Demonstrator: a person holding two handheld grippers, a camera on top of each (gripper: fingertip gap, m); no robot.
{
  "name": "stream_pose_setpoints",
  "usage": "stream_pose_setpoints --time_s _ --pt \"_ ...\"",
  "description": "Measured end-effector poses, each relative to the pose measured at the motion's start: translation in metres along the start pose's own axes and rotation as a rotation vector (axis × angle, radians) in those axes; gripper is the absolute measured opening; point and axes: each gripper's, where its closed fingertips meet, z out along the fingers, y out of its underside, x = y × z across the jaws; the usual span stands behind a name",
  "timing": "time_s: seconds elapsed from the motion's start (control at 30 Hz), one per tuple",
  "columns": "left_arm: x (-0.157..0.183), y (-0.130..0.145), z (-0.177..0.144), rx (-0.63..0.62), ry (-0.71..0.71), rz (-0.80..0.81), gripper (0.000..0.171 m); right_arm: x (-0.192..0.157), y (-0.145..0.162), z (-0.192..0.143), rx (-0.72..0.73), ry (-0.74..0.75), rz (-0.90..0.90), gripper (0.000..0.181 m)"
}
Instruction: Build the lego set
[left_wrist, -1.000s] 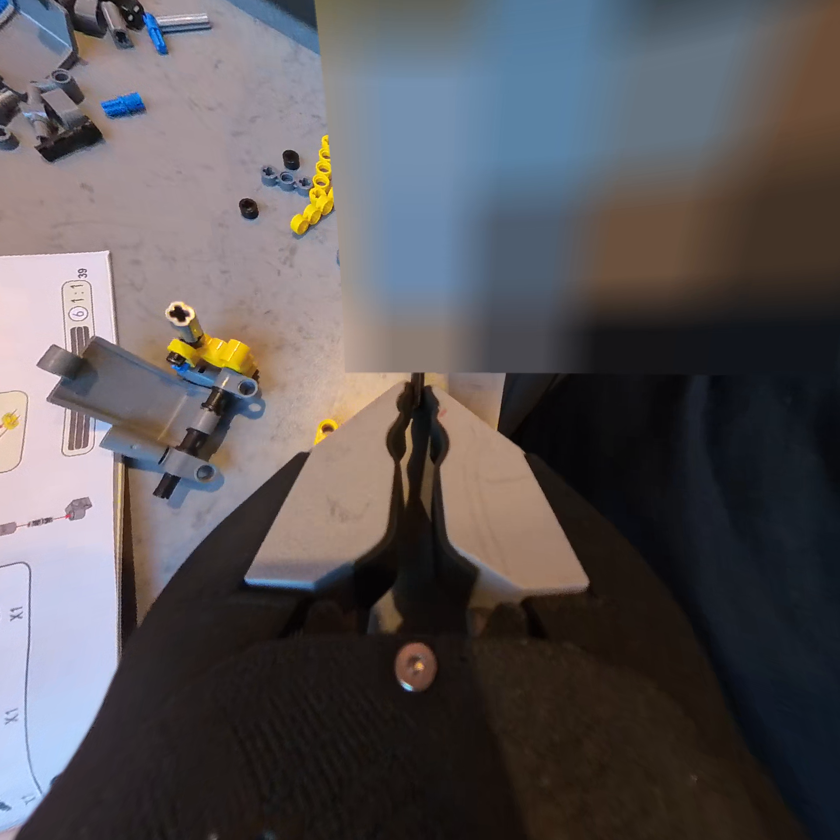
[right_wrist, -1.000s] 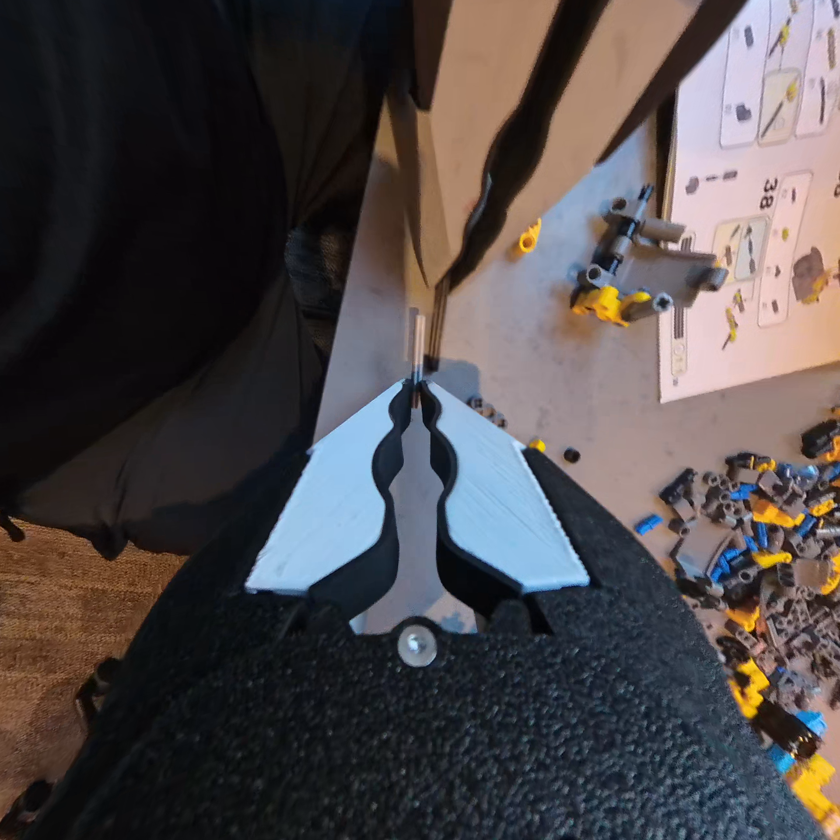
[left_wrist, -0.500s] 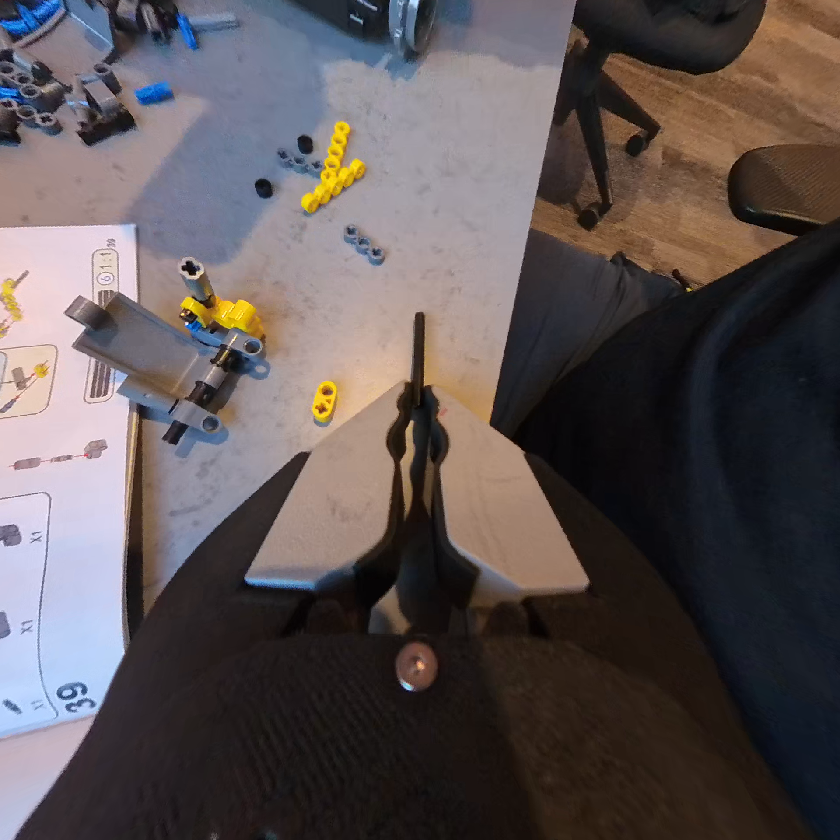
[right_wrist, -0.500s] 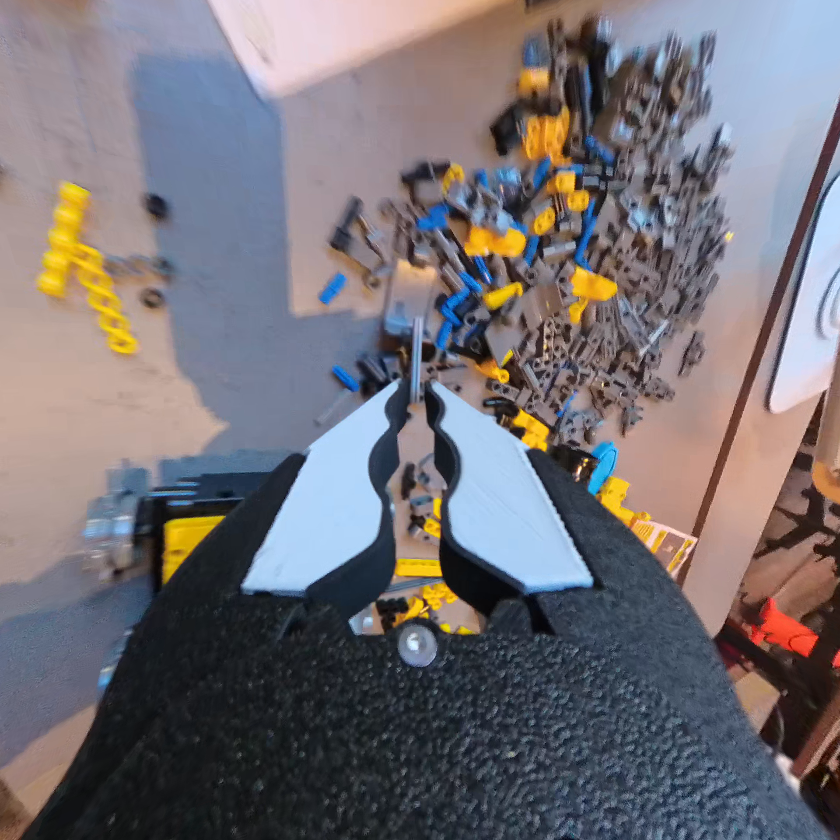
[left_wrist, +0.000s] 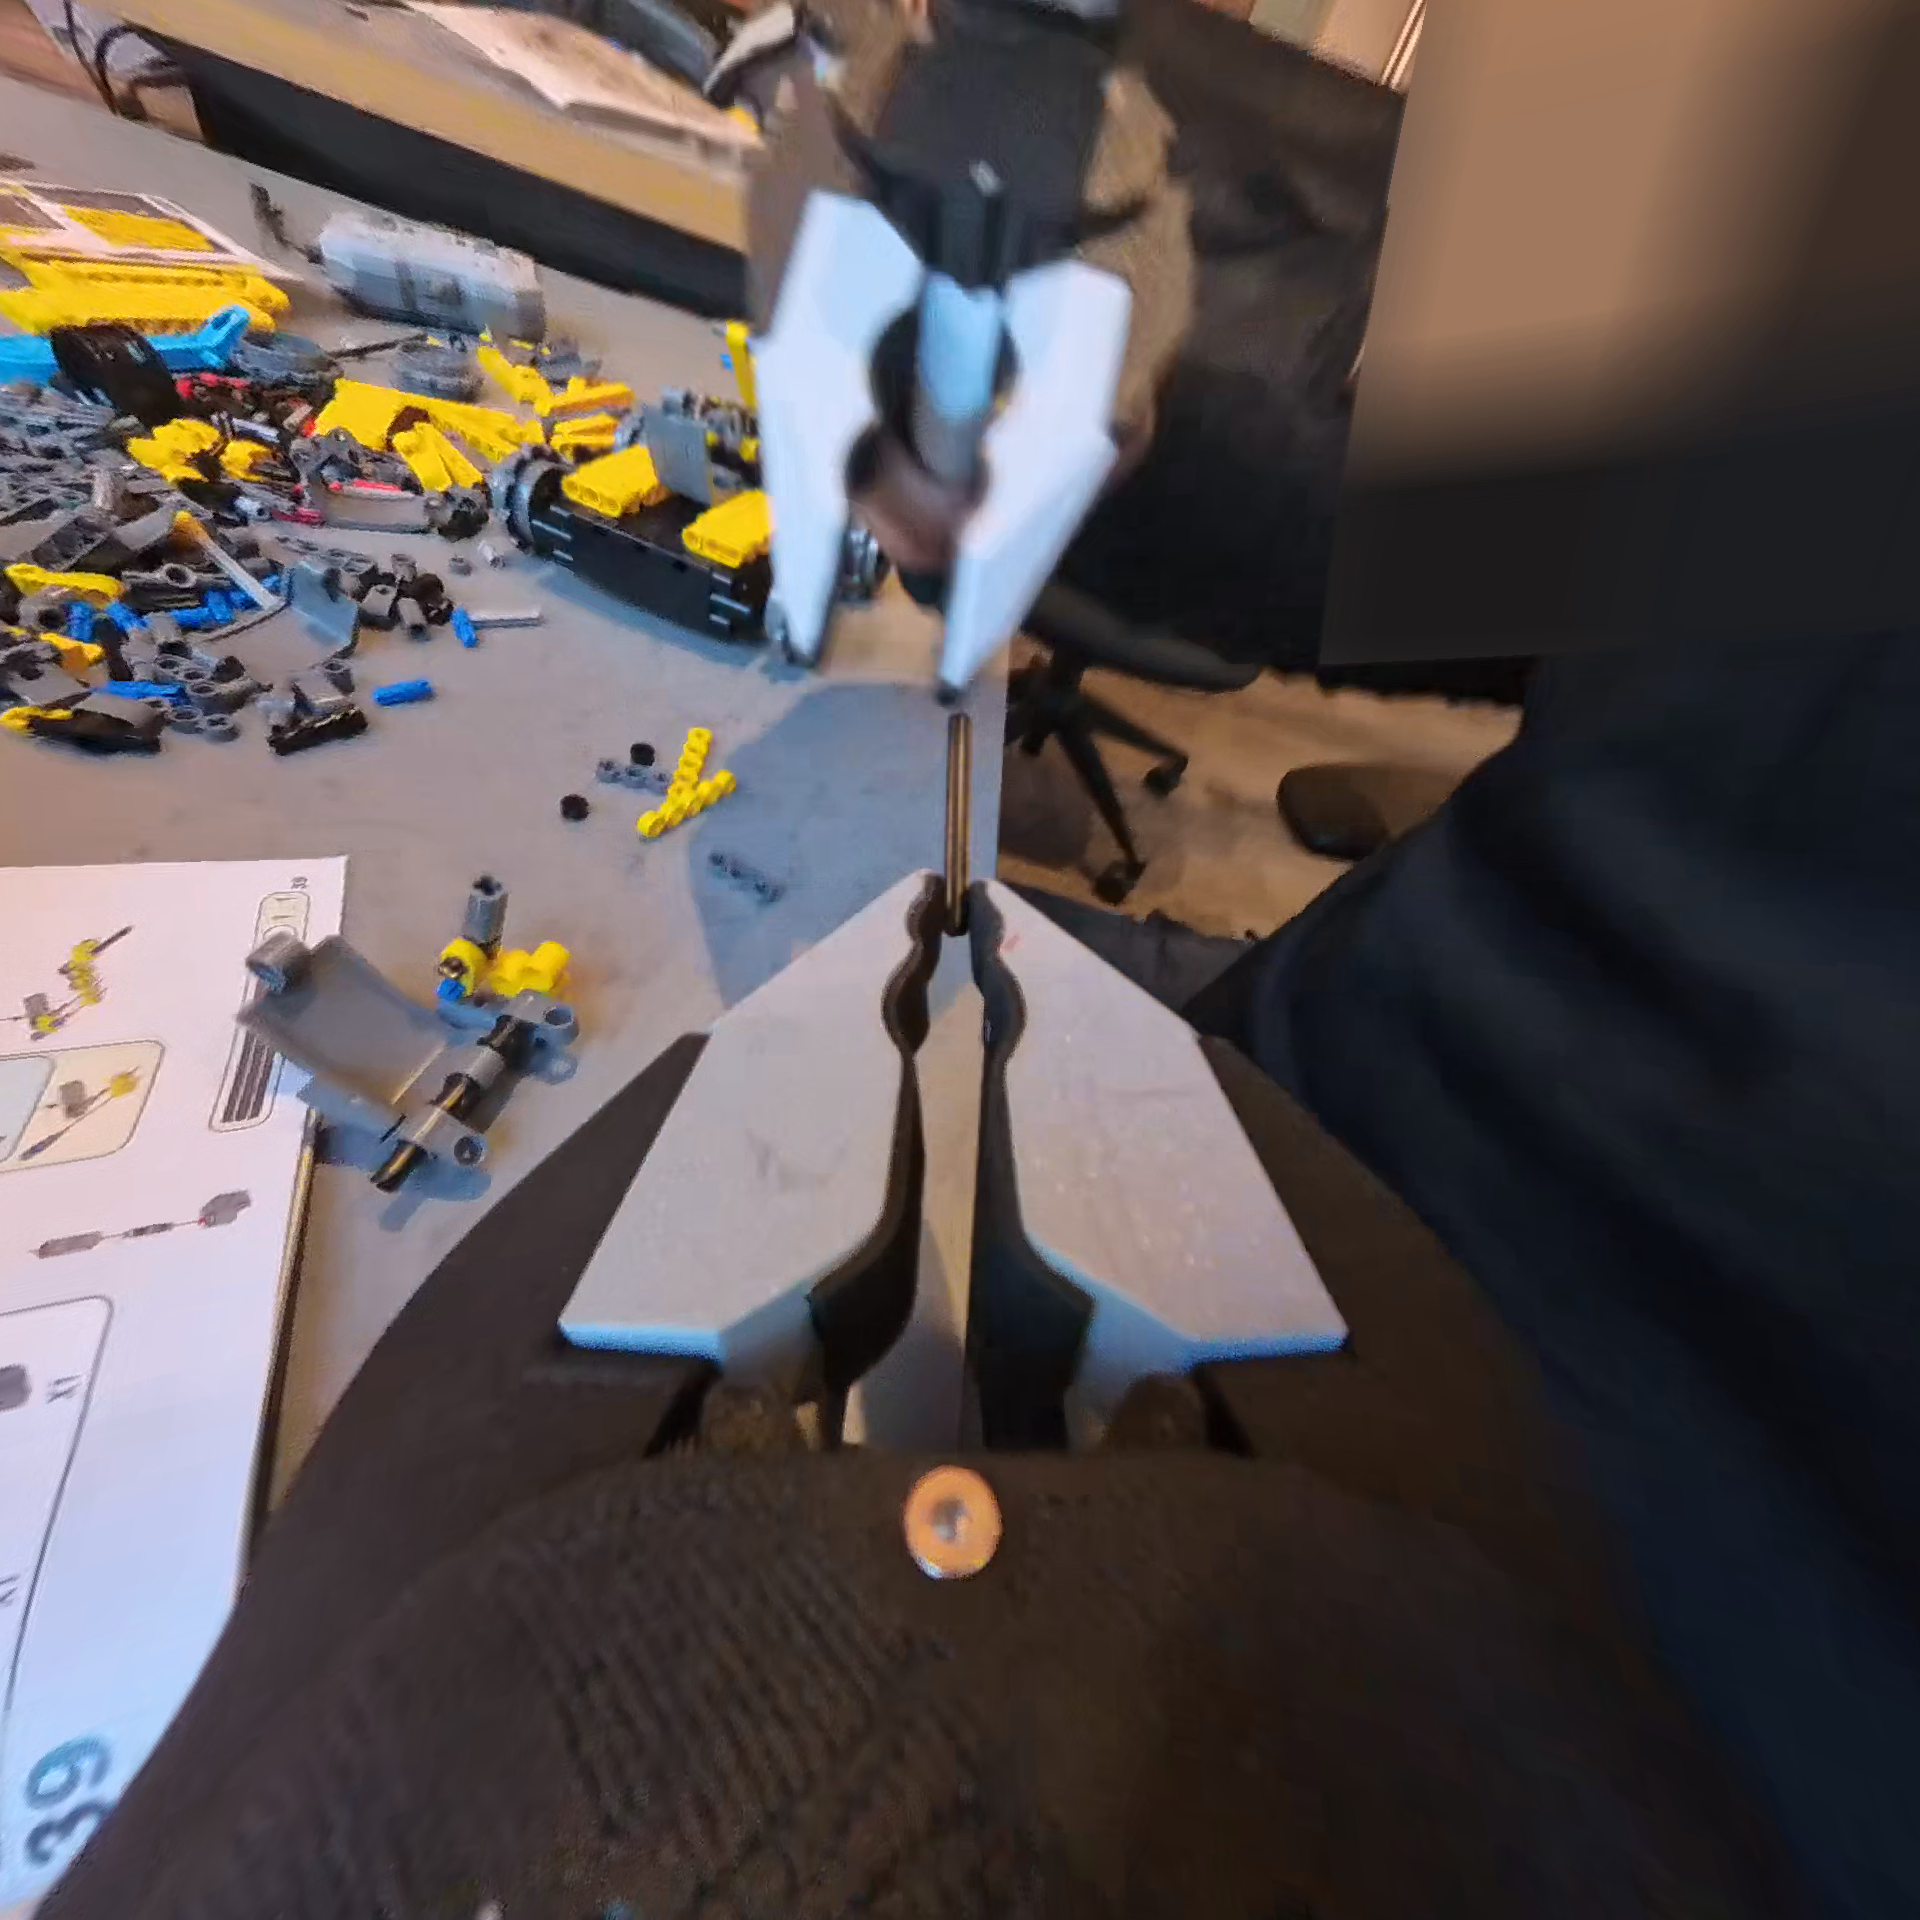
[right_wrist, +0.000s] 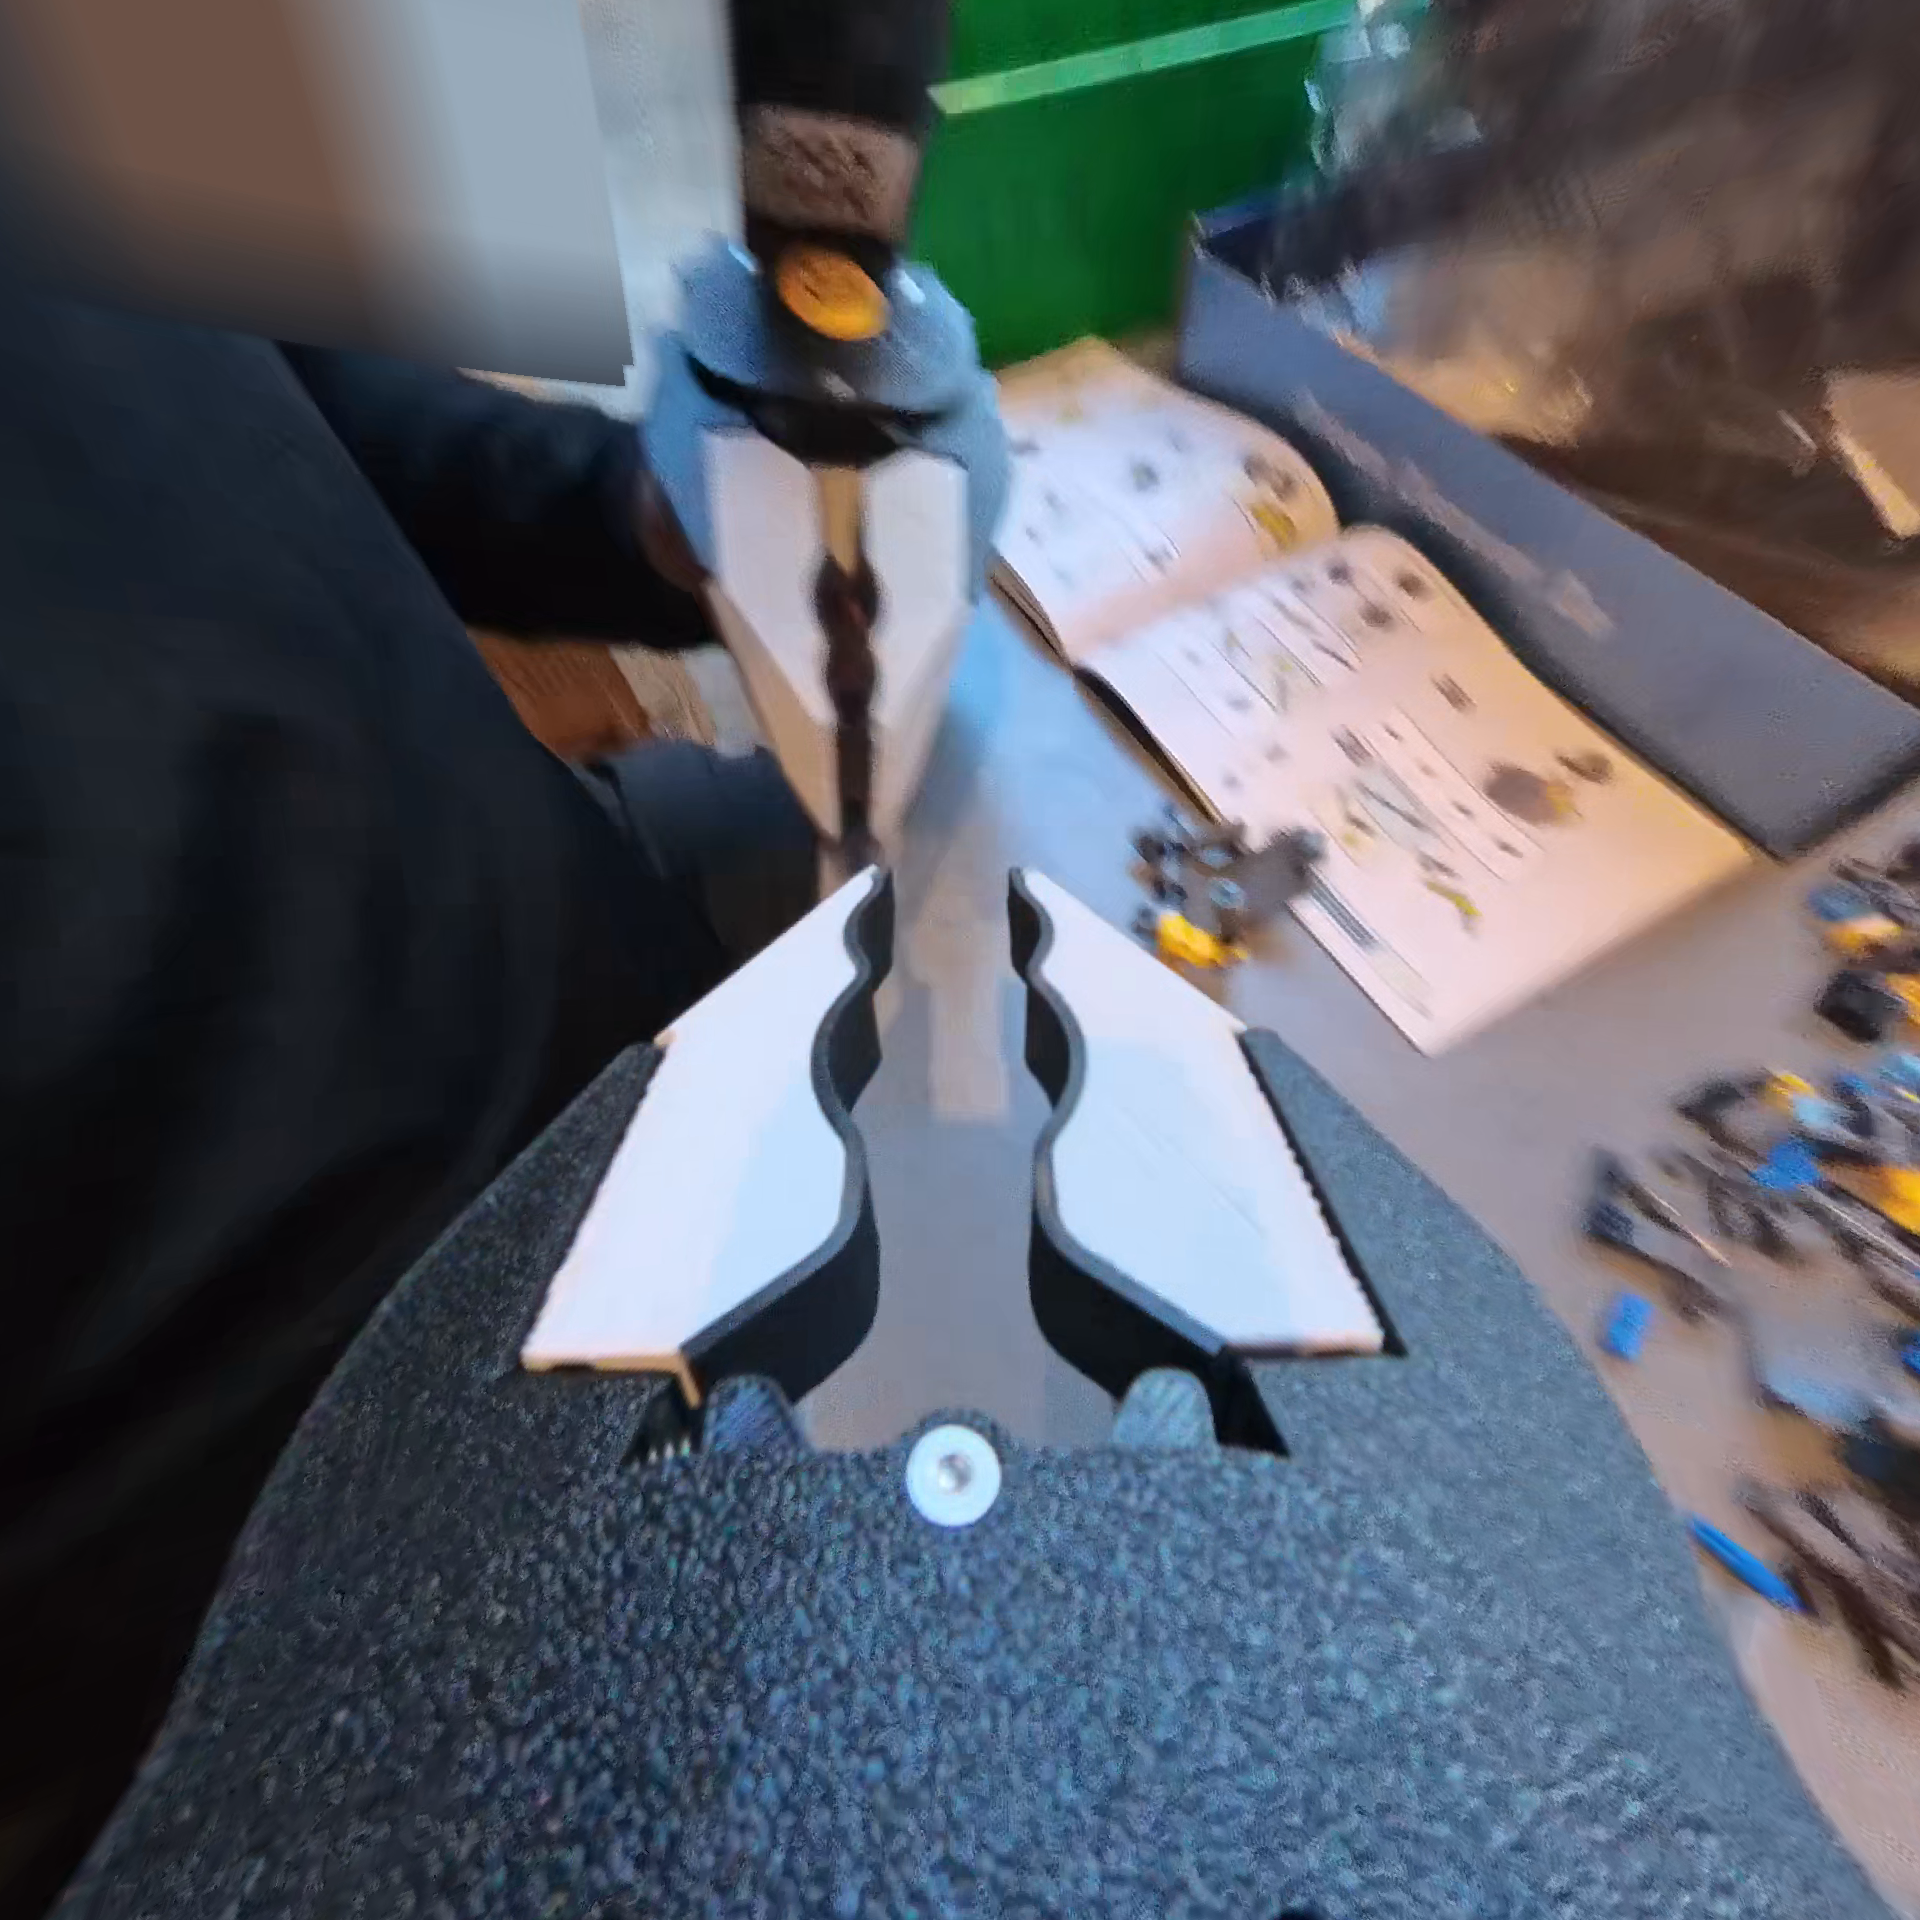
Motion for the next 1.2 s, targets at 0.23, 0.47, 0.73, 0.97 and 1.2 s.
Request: stream_pose_setpoints --time_s 0.23,0.47,0.73,0.97,1.2 --pt "-0.002 -0.005 0.001 0.023 0.017 -0.018 0.003 -0.009 0.005 0.01 0.069 0.066 -0.047 0.019" --pt "0.005 -0.008 0.004 0.032 0.026 0.009 0.003 -0.021 0.0 0.003 0.073 0.019 -0.132 0.007" --pt "0.009 -0.009 0.002 0.048 0.039 0.031 0.003 -0.026 -0.001 0.001 0.067 0.007 -0.146 0.008" --pt "0.013 -0.014 -0.002 0.09 0.058 0.038 0.003 -0.029 -0.006 0.006 0.068 -0.008 -0.147 0.007" --pt "0.013 -0.013 -0.005 0.103 0.042 0.054 0.003 -0.031 -0.01 0.009 0.068 -0.034 -0.141 0.005"
